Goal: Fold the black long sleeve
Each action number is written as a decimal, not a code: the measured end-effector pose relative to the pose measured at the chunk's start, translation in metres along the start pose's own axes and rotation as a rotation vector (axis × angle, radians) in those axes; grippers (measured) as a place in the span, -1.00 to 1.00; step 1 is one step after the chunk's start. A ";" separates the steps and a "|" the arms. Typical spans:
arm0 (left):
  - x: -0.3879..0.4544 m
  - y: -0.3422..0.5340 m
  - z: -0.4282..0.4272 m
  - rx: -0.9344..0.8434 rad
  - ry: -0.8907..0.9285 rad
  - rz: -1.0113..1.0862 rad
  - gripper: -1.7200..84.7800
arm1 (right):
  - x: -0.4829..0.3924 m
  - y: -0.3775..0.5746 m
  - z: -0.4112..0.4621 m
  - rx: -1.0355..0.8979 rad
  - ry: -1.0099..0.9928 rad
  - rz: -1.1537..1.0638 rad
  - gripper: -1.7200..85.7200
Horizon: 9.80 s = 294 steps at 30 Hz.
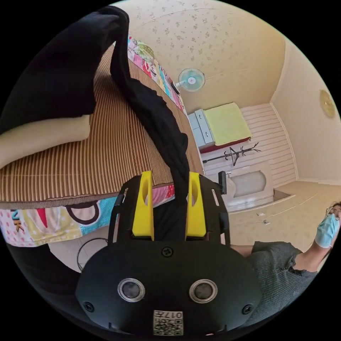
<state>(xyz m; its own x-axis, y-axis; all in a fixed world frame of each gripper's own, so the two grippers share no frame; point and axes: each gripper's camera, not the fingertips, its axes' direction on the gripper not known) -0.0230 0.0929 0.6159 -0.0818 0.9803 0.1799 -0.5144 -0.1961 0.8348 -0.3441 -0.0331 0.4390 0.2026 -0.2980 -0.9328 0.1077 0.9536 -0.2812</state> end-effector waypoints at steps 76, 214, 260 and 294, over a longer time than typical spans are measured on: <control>-0.106 0.110 0.022 -0.308 0.075 -0.012 -0.87 | 0.171 0.111 -0.069 -0.044 0.033 0.164 -0.93; 0.092 -0.150 -0.077 0.768 -0.356 0.208 -0.97 | 0.039 -0.163 0.088 0.320 -0.271 -0.143 -0.93; -0.119 -0.083 0.165 0.119 -0.072 -0.062 -0.96 | 0.176 -0.145 0.043 0.538 -0.735 -0.020 -0.67; -0.091 0.010 0.089 -0.148 -0.235 0.483 -0.93 | 0.221 0.007 -0.051 0.344 -0.369 0.103 -0.79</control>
<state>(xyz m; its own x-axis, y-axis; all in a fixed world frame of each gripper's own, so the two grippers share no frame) 0.0554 0.0000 0.6542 -0.1544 0.7447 0.6493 -0.5813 -0.5998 0.5497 -0.3481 -0.0905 0.2194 0.5524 -0.2579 -0.7927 0.3707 0.9277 -0.0435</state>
